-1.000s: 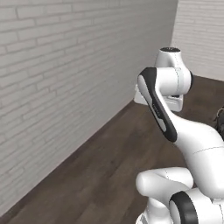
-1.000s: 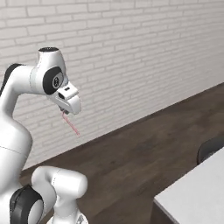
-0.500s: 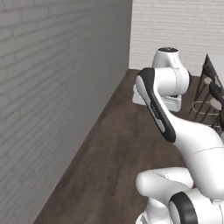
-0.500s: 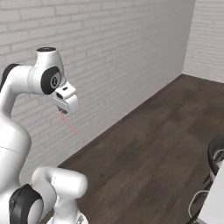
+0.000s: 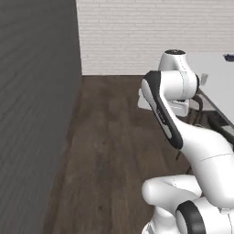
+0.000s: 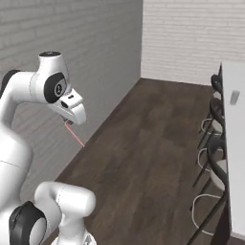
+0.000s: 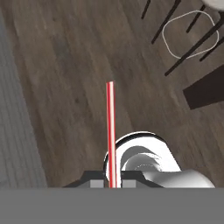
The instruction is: Take a straw from the drawer in front and place it inside the glass cup on the dining counter.
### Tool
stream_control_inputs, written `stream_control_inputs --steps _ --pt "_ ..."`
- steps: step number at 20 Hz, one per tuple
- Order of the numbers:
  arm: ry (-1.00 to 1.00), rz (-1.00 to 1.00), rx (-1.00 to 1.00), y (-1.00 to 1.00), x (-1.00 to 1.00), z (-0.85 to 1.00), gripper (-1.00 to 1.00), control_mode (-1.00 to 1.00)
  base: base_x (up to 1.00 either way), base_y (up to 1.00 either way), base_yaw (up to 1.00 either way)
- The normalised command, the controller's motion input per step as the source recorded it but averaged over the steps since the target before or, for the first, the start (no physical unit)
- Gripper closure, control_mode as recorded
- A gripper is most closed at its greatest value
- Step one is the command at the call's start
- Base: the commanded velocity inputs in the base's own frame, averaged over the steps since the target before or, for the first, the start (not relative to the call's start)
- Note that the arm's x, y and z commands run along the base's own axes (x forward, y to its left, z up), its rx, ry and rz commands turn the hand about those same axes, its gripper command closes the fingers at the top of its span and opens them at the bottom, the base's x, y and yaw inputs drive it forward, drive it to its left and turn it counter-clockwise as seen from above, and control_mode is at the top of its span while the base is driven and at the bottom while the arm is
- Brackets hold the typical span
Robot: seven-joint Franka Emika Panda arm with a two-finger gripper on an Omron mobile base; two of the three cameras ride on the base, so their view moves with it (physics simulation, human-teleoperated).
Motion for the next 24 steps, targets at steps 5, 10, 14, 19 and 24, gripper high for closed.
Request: stream_control_inputs --steps 5,10,14,19,24 --pt "0.0 0.0 0.0 0.0 0.0 0.0 1.0 1.0 0.54 0.36 -0.55" --pt "0.0 0.0 0.0 0.0 0.0 0.0 1.0 1.0 0.56 0.42 -0.55" --pt "0.0 0.0 0.0 0.0 0.0 0.0 1.0 1.0 0.76 0.61 -0.53" --pt "0.0 0.0 0.0 0.0 0.0 0.0 1.0 1.0 0.98 0.57 -0.45" --pt "0.0 0.0 0.0 0.0 0.0 0.0 1.0 1.0 1.0 0.61 -0.43"
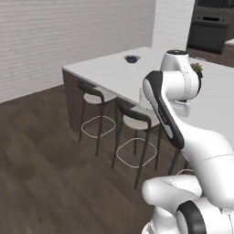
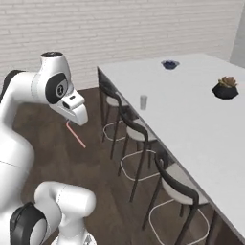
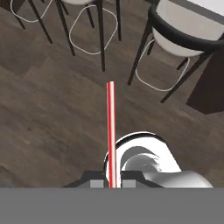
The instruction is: Take a straw from the drawer in front and place it inside the glass cup on the dining counter.
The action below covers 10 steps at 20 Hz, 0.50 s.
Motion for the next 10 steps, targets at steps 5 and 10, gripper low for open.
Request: stream_control_inputs --steps 5,10 --pt "0.0 0.0 0.0 0.0 0.0 0.0 1.0 1.0 0.99 0.59 -0.45" --pt "0.0 0.0 0.0 0.0 0.0 0.0 1.0 1.0 0.98 0.56 -0.46"
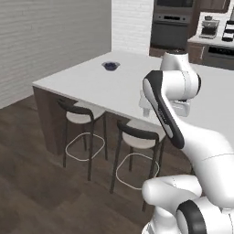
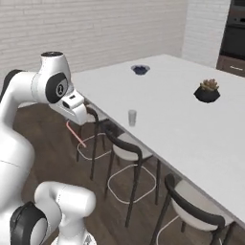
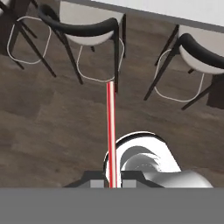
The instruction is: Take a straw from the drawer in front and place it inside the glass cup on the dining counter.
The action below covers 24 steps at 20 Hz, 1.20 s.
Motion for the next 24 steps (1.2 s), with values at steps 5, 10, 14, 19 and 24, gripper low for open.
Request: stream_control_inputs --steps 5,10,14,19,24 --pt "0.0 0.0 0.0 0.0 0.0 0.0 1.0 1.0 0.97 0.53 -0.5" --pt "0.0 0.0 0.0 0.0 0.0 0.0 1.0 1.0 0.81 0.38 -0.54" --pt "0.0 0.0 0.0 0.0 0.0 0.0 1.0 1.0 0.65 0.28 -0.58" --pt "0.0 0.0 0.0 0.0 0.0 0.0 1.0 1.0 0.54 0.52 -0.57" --pt "0.0 0.0 0.0 0.0 0.0 0.0 1.0 1.0 0.54 0.66 -0.49"
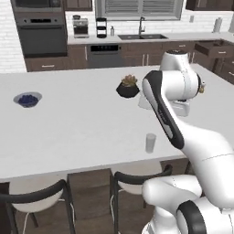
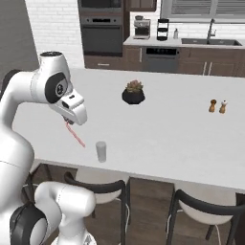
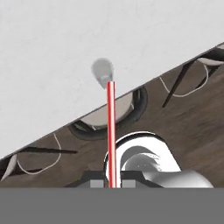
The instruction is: Take a straw from the drawer in front and place it inside the glass cup on the dining counter.
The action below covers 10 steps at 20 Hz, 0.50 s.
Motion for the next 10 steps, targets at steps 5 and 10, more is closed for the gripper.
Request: stream_control_inputs --steps 5,10 --pt "0.0 0.0 0.0 0.0 0.0 0.0 1.0 1.0 0.85 0.25 -0.33" --pt "0.0 0.0 0.0 0.0 0.0 0.0 1.0 1.0 0.85 0.05 -0.11"
